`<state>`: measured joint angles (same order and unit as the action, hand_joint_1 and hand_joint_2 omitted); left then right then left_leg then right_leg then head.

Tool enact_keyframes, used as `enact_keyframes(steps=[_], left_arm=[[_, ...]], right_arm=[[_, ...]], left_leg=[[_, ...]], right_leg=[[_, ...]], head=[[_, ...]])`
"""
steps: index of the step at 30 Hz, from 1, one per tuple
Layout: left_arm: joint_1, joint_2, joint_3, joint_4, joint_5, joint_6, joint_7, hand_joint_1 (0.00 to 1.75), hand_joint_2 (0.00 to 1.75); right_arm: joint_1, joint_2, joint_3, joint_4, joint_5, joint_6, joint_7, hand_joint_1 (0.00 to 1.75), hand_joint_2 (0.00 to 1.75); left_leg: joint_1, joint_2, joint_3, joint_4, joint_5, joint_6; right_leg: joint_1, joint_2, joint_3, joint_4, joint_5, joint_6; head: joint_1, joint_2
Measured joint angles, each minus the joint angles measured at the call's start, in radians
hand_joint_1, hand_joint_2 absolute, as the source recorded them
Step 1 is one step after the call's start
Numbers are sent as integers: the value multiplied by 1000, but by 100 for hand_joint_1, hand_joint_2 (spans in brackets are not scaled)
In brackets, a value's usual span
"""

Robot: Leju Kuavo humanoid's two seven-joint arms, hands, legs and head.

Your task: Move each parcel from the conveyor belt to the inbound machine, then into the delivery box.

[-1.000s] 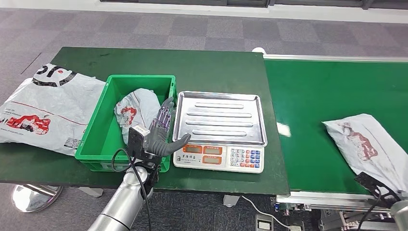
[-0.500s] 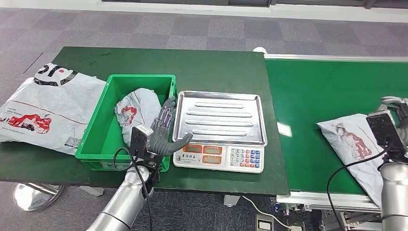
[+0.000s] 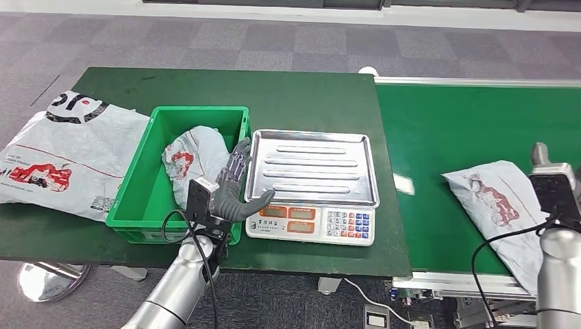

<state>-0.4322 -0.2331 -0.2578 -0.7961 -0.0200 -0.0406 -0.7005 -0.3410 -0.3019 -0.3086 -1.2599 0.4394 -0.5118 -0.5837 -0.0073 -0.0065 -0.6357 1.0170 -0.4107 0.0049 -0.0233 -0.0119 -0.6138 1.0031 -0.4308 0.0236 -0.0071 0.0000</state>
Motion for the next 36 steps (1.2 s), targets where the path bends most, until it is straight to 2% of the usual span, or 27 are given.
enact_keyframes(steps=[8,10,14,25,26,27,30,31,32,33,36], left_arm=[[-4,0,0,5,1,-8,0,0,175],[-4,0,0,6,1,-5,0,0,175],[-4,0,-1,6,4,1,0,0,175],[-5,1,-1,7,3,3,0,0,175],[-5,1,-1,7,3,2,0,0,175],[-6,2,-1,9,1,0,0,0,175],[-10,4,-5,19,-1,-10,0,0,175],[-11,4,-6,22,-2,-11,0,0,175],[-12,4,-7,25,-2,-12,0,0,175],[-12,5,-7,28,-2,-12,0,0,175],[-12,5,-7,36,-6,-10,0,0,175]], right_arm=[[0,14,0,-8,1,-74,-46,0,175],[-4,16,0,-5,40,-78,-9,0,175],[-23,7,2,36,194,-60,147,0,175],[-41,-1,9,85,229,-45,183,0,175],[-53,-4,14,102,264,-12,217,0,175],[-77,-12,24,140,328,55,286,0,175],[-165,-57,61,337,528,359,631,0,175],[-181,-68,66,404,552,418,721,0,175],[-191,-75,68,468,561,440,770,0,175],[-200,-80,69,526,565,435,780,0,175],[-219,-89,70,660,572,409,742,0,175]], left_leg=[[0,0,0,0,0,0],[0,0,0,0,0,0],[0,0,0,0,0,0],[0,0,-1,0,0,0],[0,0,-1,0,0,0],[0,1,0,0,0,-1],[0,1,0,0,1,1],[0,-2,0,0,1,2],[0,-4,-1,0,2,2],[0,-6,-2,0,2,2],[0,-5,-2,0,2,2]], right_leg=[[0,0,0,0,0,0],[0,0,0,0,0,0],[0,0,0,0,0,0],[0,-1,0,0,0,0],[0,0,0,0,0,0],[0,1,-1,0,0,-1],[0,1,0,-1,1,1],[0,-1,1,-1,1,1],[0,-4,1,-1,1,2],[0,-5,1,-1,1,2],[0,-4,1,-1,1,2]], head=[[0,0],[0,0],[0,0],[0,0],[0,0],[0,0],[0,0],[0,0],[0,0],[0,0],[0,0]])
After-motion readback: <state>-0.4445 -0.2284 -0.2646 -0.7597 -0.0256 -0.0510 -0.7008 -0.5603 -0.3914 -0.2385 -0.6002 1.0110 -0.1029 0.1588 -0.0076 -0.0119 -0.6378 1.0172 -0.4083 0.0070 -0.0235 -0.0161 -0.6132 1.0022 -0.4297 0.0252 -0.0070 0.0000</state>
